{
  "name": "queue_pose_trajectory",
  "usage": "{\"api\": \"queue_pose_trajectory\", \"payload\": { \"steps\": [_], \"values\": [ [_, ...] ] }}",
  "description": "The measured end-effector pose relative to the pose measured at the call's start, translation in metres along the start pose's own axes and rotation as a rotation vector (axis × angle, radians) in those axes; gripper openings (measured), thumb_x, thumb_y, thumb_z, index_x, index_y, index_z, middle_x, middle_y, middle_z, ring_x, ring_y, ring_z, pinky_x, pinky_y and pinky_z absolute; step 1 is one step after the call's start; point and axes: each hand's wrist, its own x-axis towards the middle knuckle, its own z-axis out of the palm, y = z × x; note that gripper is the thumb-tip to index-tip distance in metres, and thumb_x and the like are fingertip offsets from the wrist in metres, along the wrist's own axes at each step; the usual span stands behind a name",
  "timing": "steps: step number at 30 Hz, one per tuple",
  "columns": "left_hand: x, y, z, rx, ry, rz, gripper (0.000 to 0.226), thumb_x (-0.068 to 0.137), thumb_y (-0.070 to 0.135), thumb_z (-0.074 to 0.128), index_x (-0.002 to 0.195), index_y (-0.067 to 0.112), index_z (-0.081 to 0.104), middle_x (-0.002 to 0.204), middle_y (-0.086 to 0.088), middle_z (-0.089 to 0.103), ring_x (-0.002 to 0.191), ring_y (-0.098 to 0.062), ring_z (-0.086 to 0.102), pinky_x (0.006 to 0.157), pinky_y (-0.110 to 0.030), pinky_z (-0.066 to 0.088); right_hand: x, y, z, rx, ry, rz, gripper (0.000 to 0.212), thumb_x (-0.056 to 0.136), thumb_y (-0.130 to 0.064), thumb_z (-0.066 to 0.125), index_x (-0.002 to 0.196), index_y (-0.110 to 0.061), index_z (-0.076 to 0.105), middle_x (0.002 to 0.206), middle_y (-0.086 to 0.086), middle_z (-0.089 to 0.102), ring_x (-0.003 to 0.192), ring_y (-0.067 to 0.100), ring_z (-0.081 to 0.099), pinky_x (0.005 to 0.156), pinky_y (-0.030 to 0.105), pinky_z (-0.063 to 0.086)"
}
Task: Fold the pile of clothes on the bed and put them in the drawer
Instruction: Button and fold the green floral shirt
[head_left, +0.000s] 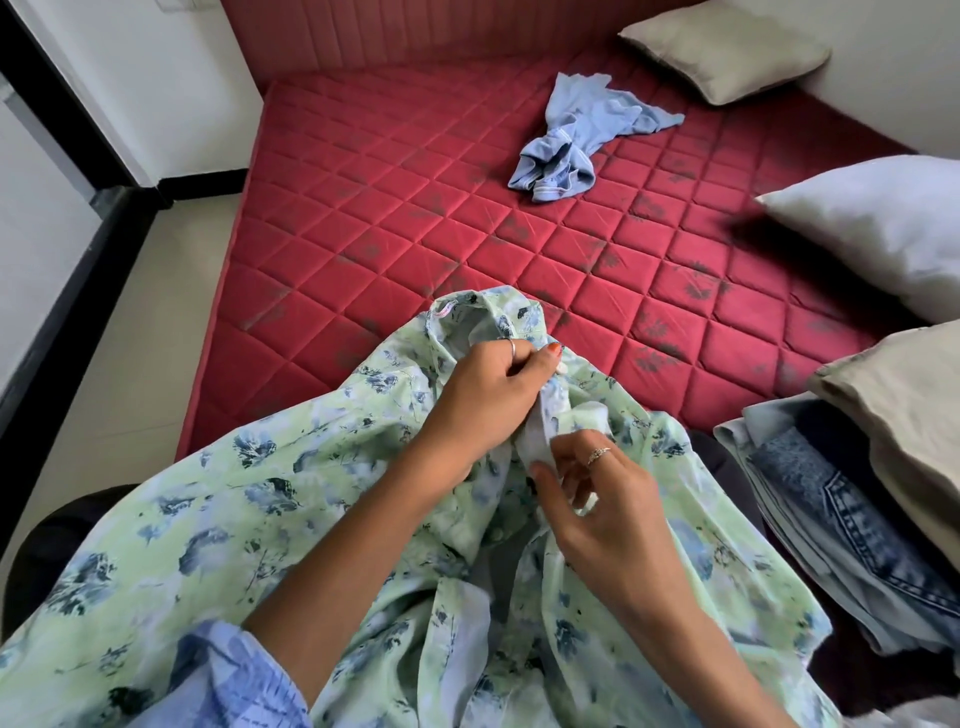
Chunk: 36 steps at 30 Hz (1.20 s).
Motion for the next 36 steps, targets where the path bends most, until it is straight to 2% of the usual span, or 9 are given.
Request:
{"api": "queue_pose_trajectory", "payload": {
  "steps": [2, 5, 13, 17, 20, 25, 30, 33, 36],
  "values": [
    [-0.001, -0.002, 0.001, -0.046, -0.023, -0.021, 0.045, 0.098, 0.033, 0.051, 0.072, -0.003, 0.054, 0.059, -0.004, 0.042, 0.055, -0.011, 0.039, 0.057, -0.027, 0.030, 0.001, 0.001, -0.004, 0.162, -0.001, 0.140, 0.017, 0.090, -0.012, 0.063, 0.077, -0.020, 0.054, 0.063, -0.002, 0.052, 0.054, 0.009, 0.046, 0.052, 0.027, 0.041],
    [-0.006, -0.008, -0.003, -0.101, -0.019, -0.067, 0.033, 0.099, 0.033, 0.049, 0.086, 0.013, 0.072, 0.082, 0.004, 0.072, 0.070, -0.006, 0.063, 0.058, -0.013, 0.041, 0.001, 0.005, -0.013, 0.505, -0.043, 0.343, 0.014, 0.091, -0.016, 0.062, 0.079, -0.009, 0.057, 0.066, 0.002, 0.048, 0.060, 0.014, 0.043, 0.057, 0.027, 0.036],
    [-0.055, -0.046, -0.003, 0.298, 0.112, 0.067, 0.019, 0.085, 0.039, 0.067, 0.083, 0.020, 0.063, 0.075, 0.011, 0.062, 0.069, -0.005, 0.058, 0.061, -0.015, 0.046, -0.001, 0.017, -0.025, 0.982, -0.042, 0.593, 0.011, 0.078, -0.023, 0.069, 0.076, -0.014, 0.064, 0.075, 0.006, 0.065, 0.068, 0.015, 0.060, 0.062, 0.024, 0.051],
    [-0.070, -0.050, 0.011, 0.608, 0.186, 0.145, 0.032, 0.082, 0.052, 0.061, 0.089, 0.023, 0.051, 0.090, 0.011, 0.049, 0.081, -0.007, 0.050, 0.070, -0.017, 0.039, -0.002, 0.024, -0.030, 1.012, -0.058, 0.627, 0.040, 0.056, -0.042, 0.088, 0.079, -0.016, 0.069, 0.084, 0.010, 0.065, 0.073, 0.016, 0.060, 0.066, 0.027, 0.052],
    [-0.068, -0.054, 0.014, 0.681, 0.168, 0.130, 0.026, 0.091, 0.039, 0.060, 0.108, 0.019, 0.060, 0.103, 0.007, 0.052, 0.094, -0.010, 0.054, 0.072, -0.012, 0.034, -0.002, 0.024, -0.033, 1.053, -0.054, 0.654, 0.037, 0.058, -0.037, 0.088, 0.081, -0.014, 0.070, 0.088, 0.012, 0.066, 0.075, 0.019, 0.061, 0.068, 0.029, 0.054],
    [-0.060, -0.043, -0.010, 0.451, 0.133, 0.048, 0.015, 0.091, 0.023, 0.064, 0.078, 0.015, 0.064, 0.059, 0.015, 0.050, 0.050, 0.002, 0.050, 0.049, -0.006, 0.035, 0.001, 0.016, -0.041, 1.098, 0.003, 0.678, 0.006, 0.080, -0.017, 0.063, 0.082, -0.012, 0.063, 0.084, 0.008, 0.067, 0.073, 0.018, 0.063, 0.066, 0.028, 0.055],
    [-0.052, -0.038, -0.050, 0.128, 0.048, -0.092, 0.033, 0.078, 0.050, 0.059, 0.083, 0.020, 0.072, 0.072, 0.000, 0.072, 0.069, -0.019, 0.067, 0.067, -0.028, 0.047, 0.008, 0.007, -0.049, 1.105, -0.027, 0.663, 0.017, 0.085, -0.016, 0.057, 0.073, -0.016, 0.069, 0.077, 0.004, 0.066, 0.065, 0.013, 0.062, 0.061, 0.025, 0.053],
    [-0.051, -0.033, -0.063, 0.067, 0.039, -0.071, 0.038, 0.075, 0.048, 0.059, 0.079, 0.012, 0.071, 0.055, 0.006, 0.058, 0.052, -0.011, 0.043, 0.054, -0.025, 0.034, 0.011, 0.003, -0.051, 1.006, -0.006, 0.610, 0.008, 0.080, -0.022, 0.063, 0.079, -0.015, 0.065, 0.073, 0.003, 0.064, 0.061, 0.012, 0.058, 0.058, 0.023, 0.049],
    [-0.050, -0.031, -0.068, 0.022, 0.100, -0.050, 0.038, 0.078, 0.044, 0.061, 0.077, 0.007, 0.069, 0.052, 0.003, 0.048, 0.053, -0.012, 0.035, 0.053, -0.023, 0.028, 0.009, 0.001, -0.047, 0.617, 0.134, 0.441, 0.009, 0.087, -0.016, 0.064, 0.091, -0.021, 0.058, 0.065, 0.010, 0.059, 0.060, 0.014, 0.051, 0.056, 0.029, 0.043]
  ]
}}
